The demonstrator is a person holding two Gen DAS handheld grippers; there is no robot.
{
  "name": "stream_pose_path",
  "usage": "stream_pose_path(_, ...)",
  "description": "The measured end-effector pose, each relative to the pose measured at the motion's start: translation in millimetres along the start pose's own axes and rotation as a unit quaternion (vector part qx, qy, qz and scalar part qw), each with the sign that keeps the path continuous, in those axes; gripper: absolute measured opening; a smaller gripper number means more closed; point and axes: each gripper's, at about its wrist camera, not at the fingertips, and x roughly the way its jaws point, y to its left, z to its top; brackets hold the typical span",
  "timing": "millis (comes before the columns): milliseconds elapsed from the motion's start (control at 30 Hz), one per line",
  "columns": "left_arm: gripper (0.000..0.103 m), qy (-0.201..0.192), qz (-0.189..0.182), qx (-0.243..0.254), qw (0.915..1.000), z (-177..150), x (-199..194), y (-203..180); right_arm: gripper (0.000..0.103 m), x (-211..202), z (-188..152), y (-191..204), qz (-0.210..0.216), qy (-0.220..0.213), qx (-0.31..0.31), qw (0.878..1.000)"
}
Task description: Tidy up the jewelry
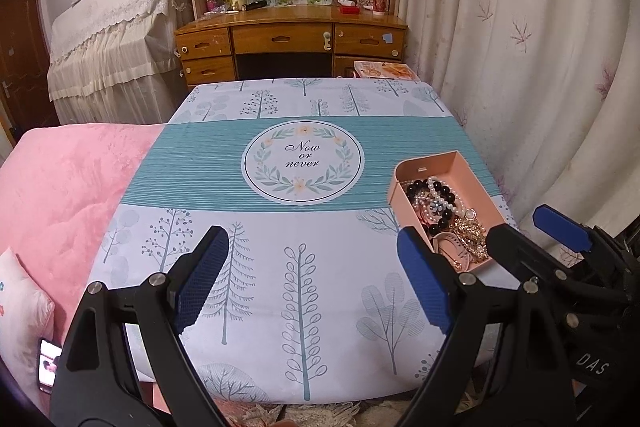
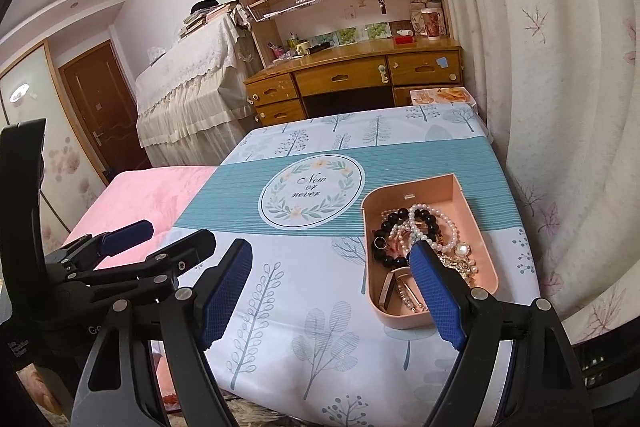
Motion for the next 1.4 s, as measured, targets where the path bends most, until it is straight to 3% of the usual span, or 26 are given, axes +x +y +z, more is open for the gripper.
stream_pose_path(1400, 0.085, -0.001, 0.002, 0.000, 1.0000, 0.8, -2.7, 4.9, 0.083, 4.9, 0.3, 6.8, 0.008, 0.003, 0.005, 1.000)
